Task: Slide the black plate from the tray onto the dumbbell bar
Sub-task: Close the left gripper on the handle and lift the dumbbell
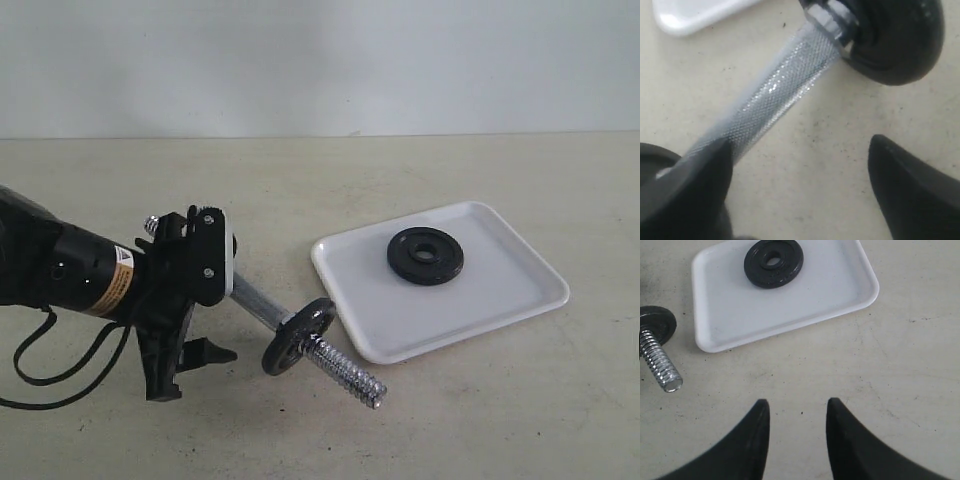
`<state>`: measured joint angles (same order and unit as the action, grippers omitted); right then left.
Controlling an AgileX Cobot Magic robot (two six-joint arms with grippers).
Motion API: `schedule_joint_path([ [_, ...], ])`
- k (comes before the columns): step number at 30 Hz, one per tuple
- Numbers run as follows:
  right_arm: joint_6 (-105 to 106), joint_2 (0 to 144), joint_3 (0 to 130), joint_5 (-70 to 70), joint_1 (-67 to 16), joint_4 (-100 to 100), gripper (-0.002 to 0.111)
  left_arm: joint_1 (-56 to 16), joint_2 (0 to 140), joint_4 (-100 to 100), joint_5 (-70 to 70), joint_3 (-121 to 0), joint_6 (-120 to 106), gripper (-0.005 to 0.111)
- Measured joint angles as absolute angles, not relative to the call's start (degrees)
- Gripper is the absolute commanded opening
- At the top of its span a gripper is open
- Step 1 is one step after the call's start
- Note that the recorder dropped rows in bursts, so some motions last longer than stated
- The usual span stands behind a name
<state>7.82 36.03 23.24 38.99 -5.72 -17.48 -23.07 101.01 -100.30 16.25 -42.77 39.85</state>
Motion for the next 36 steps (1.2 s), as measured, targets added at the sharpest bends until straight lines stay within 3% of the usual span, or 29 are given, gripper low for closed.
schedule_joint_path([
  [19, 7.8, 36.0, 23.2, 38.2, -5.7, -17.6, 0.034, -25.5, 105.7, -100.3, 11.0, -50.4, 20.2, 0.069],
  [24, 8.1, 36.0, 23.2, 38.2, -5.7, -17.7, 0.034, -27.9, 109.8, -100.4, 9.2, -55.6, 19.8, 0.054],
  [36, 8.2, 36.0, 23.2, 36.9, -5.7, -17.7, 0.034, -28.4, 115.9, -100.3, 8.4, -58.6, 19.7, 0.055],
])
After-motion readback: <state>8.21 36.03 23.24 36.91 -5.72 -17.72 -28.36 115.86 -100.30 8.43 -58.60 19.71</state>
